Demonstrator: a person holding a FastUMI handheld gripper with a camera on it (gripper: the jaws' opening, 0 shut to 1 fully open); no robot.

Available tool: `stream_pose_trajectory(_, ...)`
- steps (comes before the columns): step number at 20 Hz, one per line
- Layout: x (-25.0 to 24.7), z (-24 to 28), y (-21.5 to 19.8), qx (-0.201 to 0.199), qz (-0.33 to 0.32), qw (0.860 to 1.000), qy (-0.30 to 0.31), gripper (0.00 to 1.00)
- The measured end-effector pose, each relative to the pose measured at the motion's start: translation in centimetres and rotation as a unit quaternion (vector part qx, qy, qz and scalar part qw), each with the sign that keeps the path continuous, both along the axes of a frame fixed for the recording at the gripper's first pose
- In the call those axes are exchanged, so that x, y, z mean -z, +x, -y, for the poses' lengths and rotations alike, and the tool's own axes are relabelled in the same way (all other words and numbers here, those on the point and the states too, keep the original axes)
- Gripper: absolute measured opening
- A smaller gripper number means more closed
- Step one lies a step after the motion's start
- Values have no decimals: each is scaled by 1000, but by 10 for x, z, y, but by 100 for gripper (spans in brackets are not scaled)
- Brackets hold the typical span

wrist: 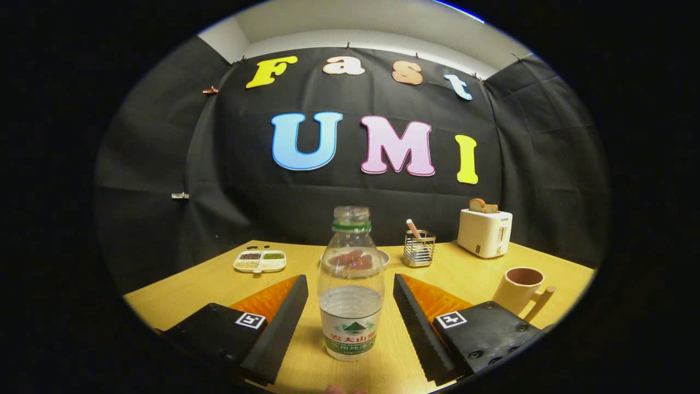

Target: Take the bottle from table, then pour the juice into the cup, finally place the bottle on the coaster

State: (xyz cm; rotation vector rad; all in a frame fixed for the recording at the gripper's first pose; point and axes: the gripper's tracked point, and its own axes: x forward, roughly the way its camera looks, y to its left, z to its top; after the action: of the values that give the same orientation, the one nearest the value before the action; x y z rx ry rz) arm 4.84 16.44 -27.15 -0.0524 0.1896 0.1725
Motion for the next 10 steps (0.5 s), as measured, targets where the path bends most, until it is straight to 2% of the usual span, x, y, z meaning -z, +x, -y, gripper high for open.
stream_pose_trajectory(4,33,-6,10,4,-16,1000,-2,96)
stream_pose_trajectory(6,35,-11,10,-2,-13,1000,12,76)
stream_pose_trajectory(10,30,-7,14,8,-40,999,12,72)
